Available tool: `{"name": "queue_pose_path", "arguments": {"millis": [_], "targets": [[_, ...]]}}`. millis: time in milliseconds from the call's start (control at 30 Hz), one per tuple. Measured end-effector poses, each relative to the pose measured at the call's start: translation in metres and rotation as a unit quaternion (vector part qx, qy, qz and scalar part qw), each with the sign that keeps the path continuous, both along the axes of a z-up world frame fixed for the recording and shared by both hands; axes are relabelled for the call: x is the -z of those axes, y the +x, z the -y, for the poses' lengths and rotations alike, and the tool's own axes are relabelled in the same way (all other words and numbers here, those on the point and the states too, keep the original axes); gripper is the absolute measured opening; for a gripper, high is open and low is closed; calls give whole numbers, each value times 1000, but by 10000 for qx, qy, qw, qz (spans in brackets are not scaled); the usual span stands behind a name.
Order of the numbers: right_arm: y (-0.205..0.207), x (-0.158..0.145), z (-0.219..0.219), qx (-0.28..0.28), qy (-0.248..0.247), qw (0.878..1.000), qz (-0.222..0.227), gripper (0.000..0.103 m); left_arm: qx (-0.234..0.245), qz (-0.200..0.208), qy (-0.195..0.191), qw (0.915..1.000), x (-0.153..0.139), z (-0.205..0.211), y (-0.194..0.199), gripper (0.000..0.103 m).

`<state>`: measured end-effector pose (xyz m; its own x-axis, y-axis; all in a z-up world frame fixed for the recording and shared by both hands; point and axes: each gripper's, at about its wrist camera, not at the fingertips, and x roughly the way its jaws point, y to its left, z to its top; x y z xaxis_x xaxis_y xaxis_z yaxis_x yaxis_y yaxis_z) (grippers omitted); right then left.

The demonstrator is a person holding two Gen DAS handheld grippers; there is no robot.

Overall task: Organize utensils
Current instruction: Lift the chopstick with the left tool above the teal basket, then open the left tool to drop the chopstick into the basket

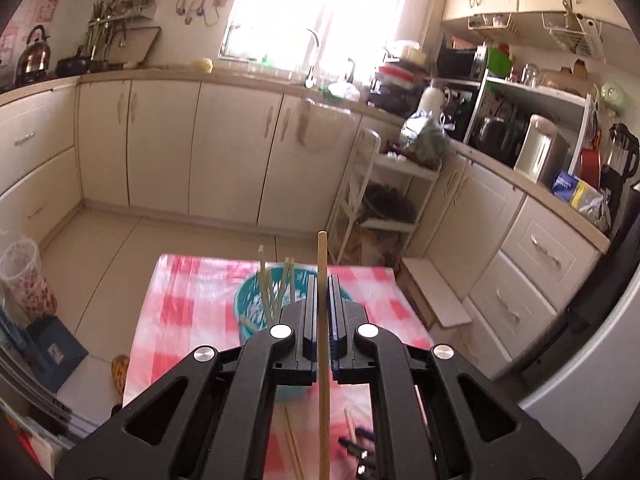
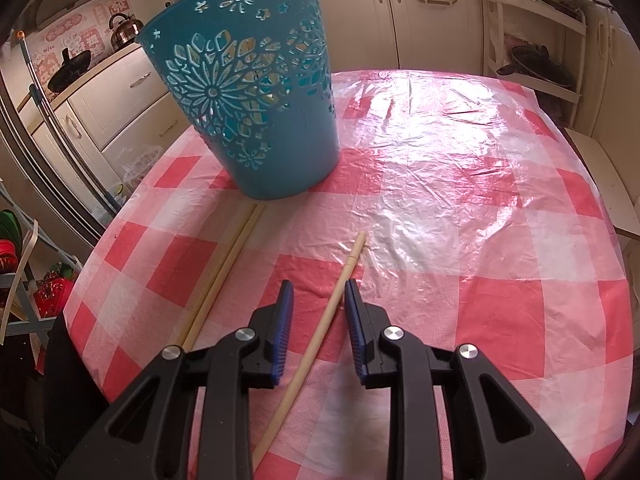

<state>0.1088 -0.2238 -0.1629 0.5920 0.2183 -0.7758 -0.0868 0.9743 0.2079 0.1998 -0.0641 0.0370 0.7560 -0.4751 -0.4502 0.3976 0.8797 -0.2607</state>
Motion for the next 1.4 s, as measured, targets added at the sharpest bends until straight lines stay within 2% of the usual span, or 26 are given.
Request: {"name": "queue_pose_path", "arguments": {"millis": [200, 333, 533, 767, 900, 933, 967, 1033, 1100, 1200, 1267, 1400], "targets": [[2, 0, 4, -10, 68, 10000, -22, 27, -652, 629, -278, 9955, -11, 28, 64, 5], [3, 0, 5, -39, 111, 9999, -29, 29, -1002, 805, -153, 9916, 3, 45, 98, 5], [6, 0, 6, -39, 190, 9998, -60, 30, -1009, 687, 85, 9925, 25, 61, 119, 5], [6, 0, 5, -30, 145, 9999, -40, 32, -866, 429, 471, 9942, 35, 70, 115, 5], [6, 0, 3, -28, 105, 9999, -35, 32, -818, 141, 630, 9946, 39, 61, 110, 7], [6, 0, 2, -30, 93, 9999, -33, 32, -836, 102, 670, 9942, 40, 57, 107, 9], [6, 0, 2, -36, 82, 10000, -30, 32, -881, 79, 704, 9936, 41, 51, 102, 16], [5, 0, 2, -47, 114, 9999, -26, 32, -1039, 113, 721, 9919, 42, 35, 87, 32], [5, 1, 6, -36, 238, 9997, -48, 32, -1321, 279, 717, 9883, 44, 12, 64, 55], [3, 1, 15, 67, 463, 9989, -95, 32, -1725, 428, 763, 9811, 55, -23, 31, 68], [1, 1, 15, 102, 436, 9990, -76, 32, -1945, 337, 821, 9769, 73, -45, 16, 75], [-1, 0, -1, 117, -146, 9998, 60, 32, -1956, -448, 1123, 9732, 136, -73, 10, 78]]}}
